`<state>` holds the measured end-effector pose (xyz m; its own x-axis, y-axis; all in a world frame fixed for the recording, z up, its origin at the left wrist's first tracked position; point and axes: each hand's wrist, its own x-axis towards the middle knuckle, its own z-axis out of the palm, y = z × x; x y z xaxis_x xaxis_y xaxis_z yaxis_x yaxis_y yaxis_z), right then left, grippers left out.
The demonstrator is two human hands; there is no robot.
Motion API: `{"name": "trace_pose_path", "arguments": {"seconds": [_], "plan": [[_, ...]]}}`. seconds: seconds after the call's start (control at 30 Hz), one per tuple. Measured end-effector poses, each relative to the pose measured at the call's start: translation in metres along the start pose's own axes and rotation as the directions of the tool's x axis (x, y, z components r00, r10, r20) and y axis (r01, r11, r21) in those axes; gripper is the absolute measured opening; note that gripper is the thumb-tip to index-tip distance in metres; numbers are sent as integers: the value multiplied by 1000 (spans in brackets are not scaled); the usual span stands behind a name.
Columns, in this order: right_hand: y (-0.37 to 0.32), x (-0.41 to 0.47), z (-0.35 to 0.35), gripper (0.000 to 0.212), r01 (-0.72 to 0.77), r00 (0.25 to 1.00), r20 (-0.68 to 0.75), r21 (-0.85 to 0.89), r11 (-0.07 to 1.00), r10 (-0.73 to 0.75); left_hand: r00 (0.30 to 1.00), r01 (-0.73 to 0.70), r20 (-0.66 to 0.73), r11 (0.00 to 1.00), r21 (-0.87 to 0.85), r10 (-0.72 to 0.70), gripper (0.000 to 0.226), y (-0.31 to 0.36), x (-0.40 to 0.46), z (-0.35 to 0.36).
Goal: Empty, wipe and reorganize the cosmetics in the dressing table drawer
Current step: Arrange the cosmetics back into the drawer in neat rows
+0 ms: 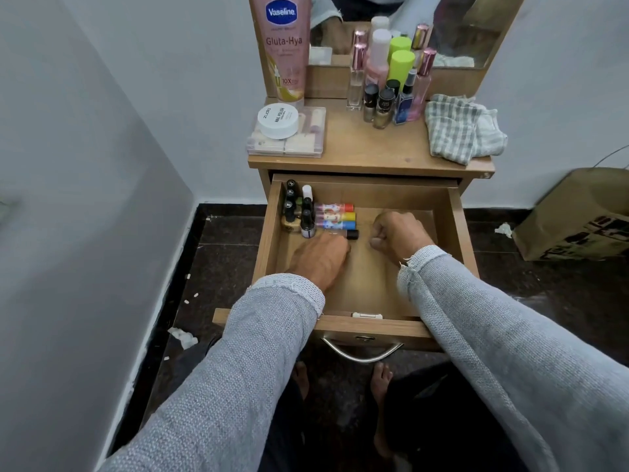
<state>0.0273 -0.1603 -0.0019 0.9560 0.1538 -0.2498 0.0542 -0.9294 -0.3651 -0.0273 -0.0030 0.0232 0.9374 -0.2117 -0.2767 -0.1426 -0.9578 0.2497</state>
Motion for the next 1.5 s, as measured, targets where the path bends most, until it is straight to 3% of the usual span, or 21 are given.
{"name": "trace_pose_path", "arguments": {"seconds": [0.33, 0.67, 0.9, 1.0, 1.13, 1.33, 1.5], "plan": [[-24, 6, 11, 19, 30, 1000, -5, -41, 999, -30, 994, 96, -54, 995, 0, -96, 21, -1, -2, -1], [-27, 6, 14, 19, -2, 1000, -18, 12, 1000, 2, 992, 110, -69, 994, 8, -109, 23, -3, -1, -1], [-20, 9, 13, 15, -122, 992, -10, 268, 956, 129, 988, 79, -135, 997, -2, -78, 22, -3, 0, -1], [-20, 7, 10, 35, -136, 989, -13, 341, 930, 150, 979, 55, -195, 998, -8, -55, 20, -3, 0, 2], [-21, 10, 8, 75, 56, 998, -44, 203, 978, -48, 977, 32, -209, 999, -17, -35, 22, -4, 3, 3], [-24, 19, 6, 65, 170, 985, 32, 39, 985, -172, 966, -65, -249, 998, 25, 69, 37, -7, 9, 9], [-20, 21, 7, 57, 146, 989, 11, 55, 988, -147, 988, -77, -132, 996, 55, 83, 56, -8, 12, 15]]}}
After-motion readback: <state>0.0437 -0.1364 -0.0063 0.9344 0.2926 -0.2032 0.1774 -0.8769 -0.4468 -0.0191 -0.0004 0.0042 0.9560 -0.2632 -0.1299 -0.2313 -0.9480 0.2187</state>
